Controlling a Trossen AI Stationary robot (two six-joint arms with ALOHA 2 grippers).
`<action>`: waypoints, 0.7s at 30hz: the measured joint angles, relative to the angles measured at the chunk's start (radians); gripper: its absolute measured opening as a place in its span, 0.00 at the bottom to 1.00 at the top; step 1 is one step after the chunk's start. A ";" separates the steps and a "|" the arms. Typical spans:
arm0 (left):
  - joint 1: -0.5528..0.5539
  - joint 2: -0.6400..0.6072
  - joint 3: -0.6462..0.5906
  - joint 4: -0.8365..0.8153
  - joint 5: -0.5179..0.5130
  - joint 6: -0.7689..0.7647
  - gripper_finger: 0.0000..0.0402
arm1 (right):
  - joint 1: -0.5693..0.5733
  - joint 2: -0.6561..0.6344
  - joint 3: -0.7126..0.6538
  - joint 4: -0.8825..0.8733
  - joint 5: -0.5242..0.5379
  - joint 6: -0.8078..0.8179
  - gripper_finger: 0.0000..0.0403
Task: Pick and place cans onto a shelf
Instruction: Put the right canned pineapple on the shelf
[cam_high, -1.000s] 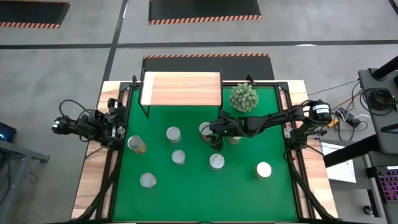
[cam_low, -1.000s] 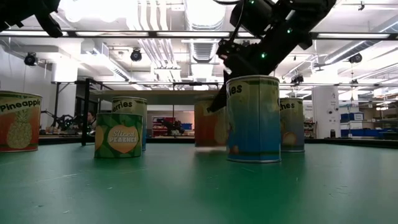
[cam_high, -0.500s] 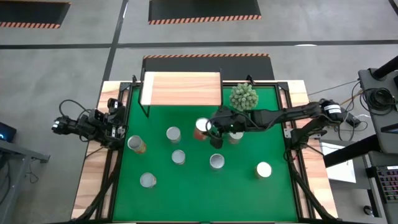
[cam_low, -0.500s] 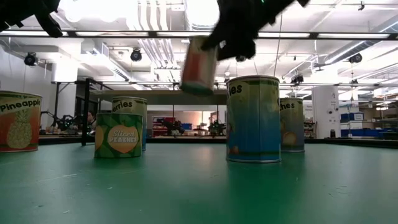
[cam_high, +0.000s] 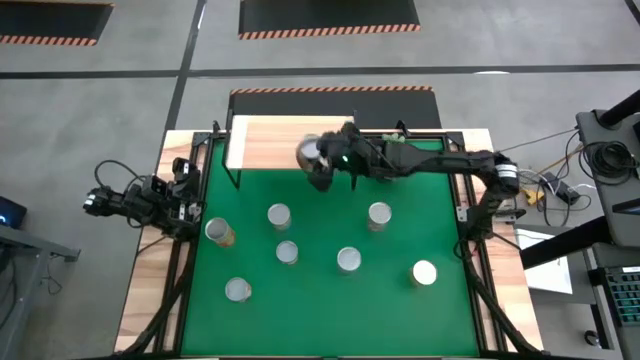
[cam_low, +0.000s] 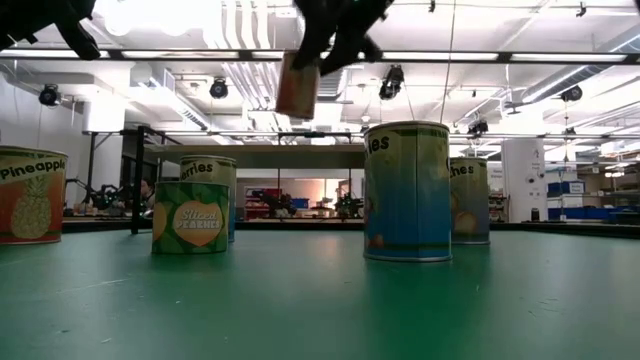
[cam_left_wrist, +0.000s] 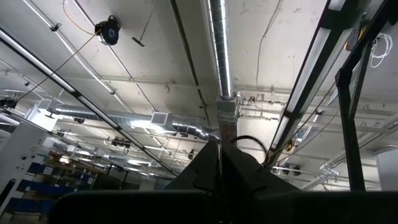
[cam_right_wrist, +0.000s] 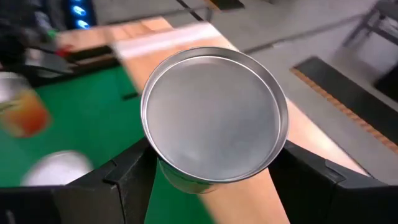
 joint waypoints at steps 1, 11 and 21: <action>0.000 0.000 0.000 0.000 0.000 0.000 0.00 | -0.015 0.021 0.024 -0.020 -0.004 -0.001 0.64; 0.000 0.000 0.000 0.000 0.000 0.000 0.00 | -0.052 0.129 0.118 -0.051 -0.015 -0.005 0.65; 0.000 0.000 0.000 0.001 0.000 0.000 0.00 | -0.064 0.158 0.119 -0.038 -0.015 0.021 0.71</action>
